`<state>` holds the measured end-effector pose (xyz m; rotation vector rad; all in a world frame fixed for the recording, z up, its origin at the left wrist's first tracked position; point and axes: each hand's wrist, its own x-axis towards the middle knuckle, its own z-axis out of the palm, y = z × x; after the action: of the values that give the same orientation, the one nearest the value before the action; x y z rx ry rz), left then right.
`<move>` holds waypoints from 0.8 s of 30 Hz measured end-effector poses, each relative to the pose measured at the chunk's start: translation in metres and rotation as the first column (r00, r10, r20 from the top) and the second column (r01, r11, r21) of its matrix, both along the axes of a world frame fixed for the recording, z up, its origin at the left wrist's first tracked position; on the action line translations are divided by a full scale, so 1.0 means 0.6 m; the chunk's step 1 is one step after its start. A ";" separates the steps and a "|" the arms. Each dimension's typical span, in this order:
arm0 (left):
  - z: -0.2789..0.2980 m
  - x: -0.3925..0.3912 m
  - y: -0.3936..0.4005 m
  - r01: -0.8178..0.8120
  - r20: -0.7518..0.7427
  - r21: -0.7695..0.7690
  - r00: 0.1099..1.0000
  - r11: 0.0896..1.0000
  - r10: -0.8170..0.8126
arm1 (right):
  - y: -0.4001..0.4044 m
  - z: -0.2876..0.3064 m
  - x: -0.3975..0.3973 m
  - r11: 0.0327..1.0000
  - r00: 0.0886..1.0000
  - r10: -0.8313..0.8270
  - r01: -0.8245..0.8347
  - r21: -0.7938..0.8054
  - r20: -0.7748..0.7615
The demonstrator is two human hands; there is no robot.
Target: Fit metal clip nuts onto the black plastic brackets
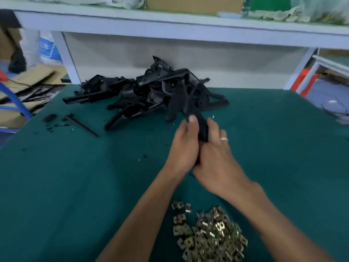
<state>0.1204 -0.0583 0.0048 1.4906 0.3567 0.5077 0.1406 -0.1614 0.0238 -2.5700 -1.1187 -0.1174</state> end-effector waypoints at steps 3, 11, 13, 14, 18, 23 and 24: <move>0.040 -0.010 -0.001 -0.172 -0.028 -0.218 0.985 0.961 0.170 | 0.006 -0.011 -0.044 0.996 0.995 0.066 -0.062 0.058 -0.076; 0.080 -0.038 -0.056 -0.225 0.149 0.070 0.966 0.972 0.213 | -0.025 -0.037 -0.076 0.974 0.969 0.175 -0.145 -0.175 0.176; 0.074 -0.031 -0.050 -0.254 0.168 0.091 0.957 0.963 0.236 | -0.036 -0.050 -0.076 0.965 0.966 0.234 -0.216 -0.149 0.113; 0.070 -0.028 -0.042 -0.283 0.174 0.103 0.949 0.954 0.263 | -0.045 -0.056 -0.075 0.952 0.948 0.301 -0.291 -0.098 0.100; 0.039 -0.018 0.015 -0.410 0.108 0.501 0.904 0.763 0.414 | -0.084 -0.073 -0.042 0.820 0.879 0.476 -0.449 0.355 0.013; -0.030 -0.036 0.065 -0.161 -0.118 0.879 0.839 0.449 0.532 | -0.089 -0.080 0.009 0.916 0.810 0.396 -0.316 0.248 -0.432; -0.042 -0.037 0.063 -0.158 -0.104 0.897 0.831 0.412 0.546 | -0.084 -0.082 0.013 0.915 0.783 0.401 -0.369 0.164 -0.475</move>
<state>0.0981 -0.0203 -0.0204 2.5786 0.8483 0.8141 0.1483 -0.2115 -0.0252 -2.0685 -1.3585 0.5751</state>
